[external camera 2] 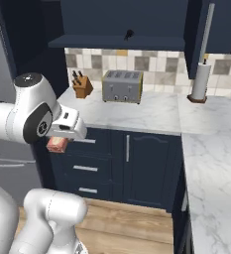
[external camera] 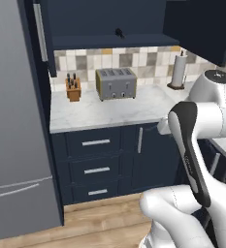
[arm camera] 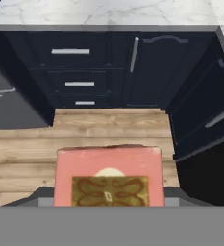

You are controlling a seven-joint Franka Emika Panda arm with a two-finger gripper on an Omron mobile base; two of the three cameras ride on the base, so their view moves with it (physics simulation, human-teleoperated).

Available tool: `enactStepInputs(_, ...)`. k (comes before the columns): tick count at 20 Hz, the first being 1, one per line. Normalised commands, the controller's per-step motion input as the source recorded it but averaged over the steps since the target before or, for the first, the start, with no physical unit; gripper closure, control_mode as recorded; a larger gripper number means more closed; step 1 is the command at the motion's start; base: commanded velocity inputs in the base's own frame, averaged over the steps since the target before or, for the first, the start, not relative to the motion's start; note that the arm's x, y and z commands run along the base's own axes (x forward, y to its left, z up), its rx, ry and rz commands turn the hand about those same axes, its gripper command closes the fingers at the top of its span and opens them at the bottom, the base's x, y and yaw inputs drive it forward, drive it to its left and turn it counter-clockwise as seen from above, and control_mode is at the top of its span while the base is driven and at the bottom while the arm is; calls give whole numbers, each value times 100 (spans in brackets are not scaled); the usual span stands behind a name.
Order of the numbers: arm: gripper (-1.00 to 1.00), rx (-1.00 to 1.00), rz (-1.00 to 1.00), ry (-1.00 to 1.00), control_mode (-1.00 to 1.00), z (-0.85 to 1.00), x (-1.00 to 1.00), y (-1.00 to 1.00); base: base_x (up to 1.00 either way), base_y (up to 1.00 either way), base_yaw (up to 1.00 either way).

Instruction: Pick up the bar soap and dish brush from the sink, and place them back in the cabinet, and close the cabinet doors.

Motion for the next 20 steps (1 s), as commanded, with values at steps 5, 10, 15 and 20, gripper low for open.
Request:
enactStepInputs(5, 100, 0, 0, 0, 100, 0, 0, 0, 68, -26, -4)
enactStepInputs(10, 100, 0, 0, 0, 100, 0, 0, 0, 64, -31, -1)
enactStepInputs(15, 100, 0, 0, 0, 100, 0, 0, 0, 59, -39, 0)
enactStepInputs(20, 100, 0, 0, 0, 100, 0, 0, 0, 59, -34, 0)
